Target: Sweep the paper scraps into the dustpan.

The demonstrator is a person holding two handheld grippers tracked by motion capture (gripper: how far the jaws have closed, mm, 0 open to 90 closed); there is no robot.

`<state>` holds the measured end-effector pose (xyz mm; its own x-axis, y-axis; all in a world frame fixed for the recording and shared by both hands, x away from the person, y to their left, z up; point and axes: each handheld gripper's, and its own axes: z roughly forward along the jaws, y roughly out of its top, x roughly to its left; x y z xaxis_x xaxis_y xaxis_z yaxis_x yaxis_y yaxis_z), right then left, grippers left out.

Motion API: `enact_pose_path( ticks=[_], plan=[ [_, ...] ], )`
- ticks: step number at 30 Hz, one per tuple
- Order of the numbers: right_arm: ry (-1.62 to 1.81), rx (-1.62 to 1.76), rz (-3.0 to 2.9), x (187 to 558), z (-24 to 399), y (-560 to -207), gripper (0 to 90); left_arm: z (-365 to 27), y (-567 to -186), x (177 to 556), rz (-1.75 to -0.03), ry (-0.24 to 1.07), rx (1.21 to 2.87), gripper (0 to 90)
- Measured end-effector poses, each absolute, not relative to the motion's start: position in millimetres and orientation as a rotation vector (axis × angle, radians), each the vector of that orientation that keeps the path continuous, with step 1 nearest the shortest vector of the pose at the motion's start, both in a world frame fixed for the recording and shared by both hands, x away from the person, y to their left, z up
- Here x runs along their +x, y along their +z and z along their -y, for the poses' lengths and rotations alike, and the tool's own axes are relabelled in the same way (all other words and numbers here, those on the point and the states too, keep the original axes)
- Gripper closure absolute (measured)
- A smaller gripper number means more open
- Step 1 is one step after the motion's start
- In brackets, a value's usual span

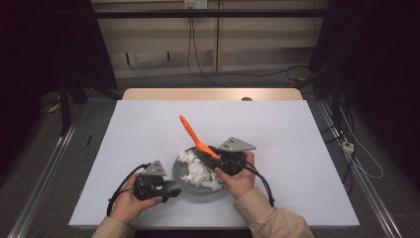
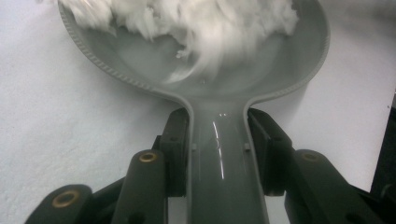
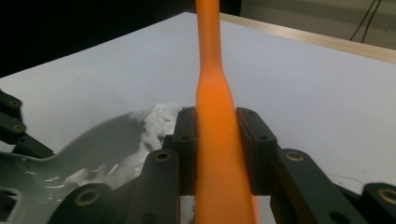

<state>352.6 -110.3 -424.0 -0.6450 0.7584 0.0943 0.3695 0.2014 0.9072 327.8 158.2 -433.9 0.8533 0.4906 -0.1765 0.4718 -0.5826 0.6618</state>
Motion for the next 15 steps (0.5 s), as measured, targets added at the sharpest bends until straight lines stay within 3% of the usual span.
enact_pose_path(
  ticks=[15],
  plan=[
    [1.456,1.082,-2.038,360,133,-410,71.5,-163,-436,328,-0.71,0.049,2.289,62.1]
  ],
)
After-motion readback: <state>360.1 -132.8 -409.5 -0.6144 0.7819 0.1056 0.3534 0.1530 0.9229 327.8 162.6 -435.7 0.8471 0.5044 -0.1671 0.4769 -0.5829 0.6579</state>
